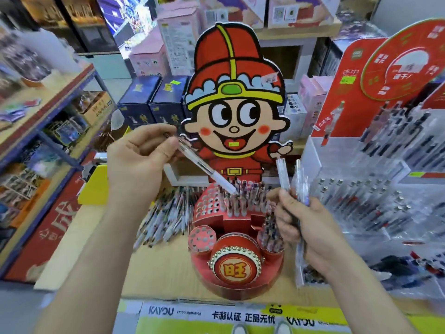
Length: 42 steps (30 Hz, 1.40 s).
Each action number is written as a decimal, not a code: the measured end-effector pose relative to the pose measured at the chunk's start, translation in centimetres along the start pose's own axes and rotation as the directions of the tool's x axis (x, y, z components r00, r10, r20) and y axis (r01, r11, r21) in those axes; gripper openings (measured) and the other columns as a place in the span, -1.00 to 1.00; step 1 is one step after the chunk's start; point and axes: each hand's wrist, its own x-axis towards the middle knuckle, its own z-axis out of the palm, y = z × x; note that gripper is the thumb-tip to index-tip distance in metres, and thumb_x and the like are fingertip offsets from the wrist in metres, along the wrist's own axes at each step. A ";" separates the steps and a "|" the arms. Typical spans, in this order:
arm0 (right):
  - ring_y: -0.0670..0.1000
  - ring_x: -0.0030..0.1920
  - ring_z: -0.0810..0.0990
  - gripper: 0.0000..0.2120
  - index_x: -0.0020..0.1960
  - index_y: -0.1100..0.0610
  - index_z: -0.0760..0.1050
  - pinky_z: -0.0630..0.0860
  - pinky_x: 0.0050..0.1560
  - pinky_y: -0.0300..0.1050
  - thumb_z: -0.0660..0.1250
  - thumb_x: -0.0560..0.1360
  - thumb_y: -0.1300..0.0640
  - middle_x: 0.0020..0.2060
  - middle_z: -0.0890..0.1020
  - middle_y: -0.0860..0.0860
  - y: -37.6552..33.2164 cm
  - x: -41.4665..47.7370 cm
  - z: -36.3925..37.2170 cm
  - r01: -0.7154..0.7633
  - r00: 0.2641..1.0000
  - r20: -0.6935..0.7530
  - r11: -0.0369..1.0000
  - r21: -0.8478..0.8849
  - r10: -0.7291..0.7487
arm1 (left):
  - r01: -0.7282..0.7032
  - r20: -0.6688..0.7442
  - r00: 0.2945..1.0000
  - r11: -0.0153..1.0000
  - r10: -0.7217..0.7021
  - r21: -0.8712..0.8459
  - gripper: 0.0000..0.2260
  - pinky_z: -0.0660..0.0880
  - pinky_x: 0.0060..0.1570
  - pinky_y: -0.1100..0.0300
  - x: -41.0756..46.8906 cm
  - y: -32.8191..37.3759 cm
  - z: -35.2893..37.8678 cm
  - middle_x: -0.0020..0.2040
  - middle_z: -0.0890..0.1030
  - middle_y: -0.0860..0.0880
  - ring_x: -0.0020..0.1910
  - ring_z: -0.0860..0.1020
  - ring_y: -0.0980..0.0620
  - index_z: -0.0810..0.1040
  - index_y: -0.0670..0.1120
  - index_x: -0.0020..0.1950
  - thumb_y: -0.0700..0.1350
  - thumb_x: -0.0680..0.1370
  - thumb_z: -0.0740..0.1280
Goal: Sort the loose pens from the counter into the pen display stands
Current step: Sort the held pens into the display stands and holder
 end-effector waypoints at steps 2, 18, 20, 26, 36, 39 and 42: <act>-0.08 -0.55 0.23 -0.77 0.01 0.17 0.57 0.13 -0.56 -0.24 0.23 0.58 0.04 -0.47 0.27 -0.02 0.2 0.1 0.2 0.014 1.000 -0.007 0.999 -0.035 -0.014 | -0.049 -0.069 0.996 0.994 0.055 0.093 -0.82 0.58 -0.13 0.25 0.0 -1.4 -1.4 -0.28 0.66 0.16 -0.25 0.62 0.14 0.62 -0.04 -0.05 -0.32 0.50 0.39; -0.01 -0.50 0.33 -0.69 0.02 0.18 0.57 0.33 -0.49 -0.21 0.23 0.50 -0.03 -0.47 0.32 0.05 1.2 0.3 2.5 -0.008 0.996 0.091 0.999 -0.053 0.013 | -0.215 0.152 0.974 0.879 0.165 0.425 -0.87 0.54 -0.15 0.28 -2.3 -9.9 0.4 -0.20 0.60 0.17 -0.19 0.59 0.17 0.63 -0.09 -0.01 -0.25 0.48 0.43; -0.01 -0.51 0.34 -0.71 0.01 0.14 0.59 0.32 -0.50 -0.20 0.24 0.50 -0.05 -0.47 0.34 0.05 1.3 0.2 2.5 -0.018 0.994 0.109 0.996 -0.087 0.027 | -0.228 0.159 0.972 0.868 0.175 0.440 -0.87 0.54 -0.17 0.29 -2.0 -10.0 0.5 -0.20 0.60 0.16 -0.18 0.59 0.17 0.64 -0.09 0.00 -0.24 0.48 0.43; -0.08 -0.57 0.24 -0.70 0.02 0.14 0.61 0.18 -0.57 -0.26 0.26 0.49 -0.05 -0.44 0.32 0.02 1.3 0.1 2.3 -0.049 0.988 0.144 0.994 -0.095 0.062 | -0.129 0.081 0.991 0.900 0.104 0.417 -0.88 0.56 -0.10 0.27 -1.3 -10.6 0.6 -0.19 0.62 0.12 -0.14 0.61 0.17 0.65 -0.11 -0.01 -0.26 0.48 0.43; -0.03 -0.45 0.38 -0.69 0.15 0.14 0.62 0.28 -0.51 -0.24 0.24 0.53 0.03 -0.37 0.40 0.02 1.5 0.1 2.0 -0.095 0.968 0.224 0.992 -0.082 0.112 | -0.243 0.315 0.944 0.847 0.095 0.473 -0.91 0.58 -0.23 0.12 -2.5 -10.2 1.4 -0.22 0.67 0.03 -0.27 0.60 0.07 0.67 -0.08 -0.07 -0.19 0.44 0.48; 0.02 -0.47 0.40 -0.69 0.22 0.03 0.59 0.33 -0.47 -0.19 0.22 0.54 0.01 -0.41 0.40 0.07 1.7 0.1 2.1 -0.055 0.970 0.231 0.994 -0.093 0.076 | -0.385 0.416 0.895 0.746 0.158 0.544 -0.87 0.59 -0.24 0.13 -2.0 -10.1 1.7 -0.21 0.67 0.02 -0.26 0.61 0.06 0.66 -0.08 -0.03 -0.11 0.45 0.48; -0.01 -0.51 0.33 -0.68 0.22 -0.03 0.58 0.22 -0.50 -0.21 0.25 0.51 -0.02 -0.44 0.37 0.04 1.9 0.1 2.4 -0.029 0.975 0.217 0.991 -0.127 0.057 | -0.438 0.475 0.869 0.662 0.139 0.609 -0.82 0.57 -0.22 0.16 -1.7 -10.0 2.0 -0.19 0.67 0.00 -0.22 0.61 0.02 0.64 -0.08 -0.01 -0.02 0.46 0.46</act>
